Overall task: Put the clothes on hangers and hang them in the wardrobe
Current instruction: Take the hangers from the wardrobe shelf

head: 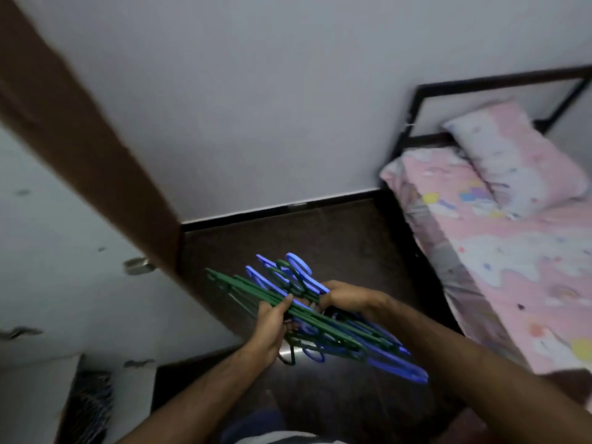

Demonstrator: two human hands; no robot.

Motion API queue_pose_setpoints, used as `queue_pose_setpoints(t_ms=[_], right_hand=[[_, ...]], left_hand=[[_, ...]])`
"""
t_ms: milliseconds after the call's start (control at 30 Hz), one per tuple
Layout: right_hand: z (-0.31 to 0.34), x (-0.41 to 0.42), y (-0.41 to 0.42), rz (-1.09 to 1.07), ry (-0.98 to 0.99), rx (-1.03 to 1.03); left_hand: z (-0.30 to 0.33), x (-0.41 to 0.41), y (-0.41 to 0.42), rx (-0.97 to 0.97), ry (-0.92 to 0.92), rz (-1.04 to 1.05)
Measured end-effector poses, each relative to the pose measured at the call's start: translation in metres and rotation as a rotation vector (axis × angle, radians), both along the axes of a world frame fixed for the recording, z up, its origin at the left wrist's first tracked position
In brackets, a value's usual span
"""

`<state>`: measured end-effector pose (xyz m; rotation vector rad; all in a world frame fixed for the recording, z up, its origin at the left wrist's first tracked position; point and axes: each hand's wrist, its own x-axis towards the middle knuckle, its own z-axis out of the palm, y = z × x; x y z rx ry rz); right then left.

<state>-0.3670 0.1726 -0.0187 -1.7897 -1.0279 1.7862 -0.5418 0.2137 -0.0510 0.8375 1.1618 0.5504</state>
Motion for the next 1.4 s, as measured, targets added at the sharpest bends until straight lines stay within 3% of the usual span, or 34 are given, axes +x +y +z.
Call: queue_pose_setpoints(t_ms=[333, 700, 1033, 1400], right_hand=[[0.006, 0.146, -0.065, -0.655, 0.144, 0.034], [-0.013, 0.290, -0.042, -1.220, 0.360, 0.191], [0.014, 0.404, -0.069, -1.573, 0.185, 0.462], [0.024, 0.573, -0.139, -1.807, 0.020, 0.571]], left_hand=[[0.010, 0.208, 0.023, 0.123, -0.052, -0.548], [0.035, 0.428, 0.070, 0.219, -0.040, -0.958], [0.058, 0.606, 0.042, 0.317, -0.077, -1.448], [0.078, 0.800, -0.034, 0.177, -0.189, -1.766]])
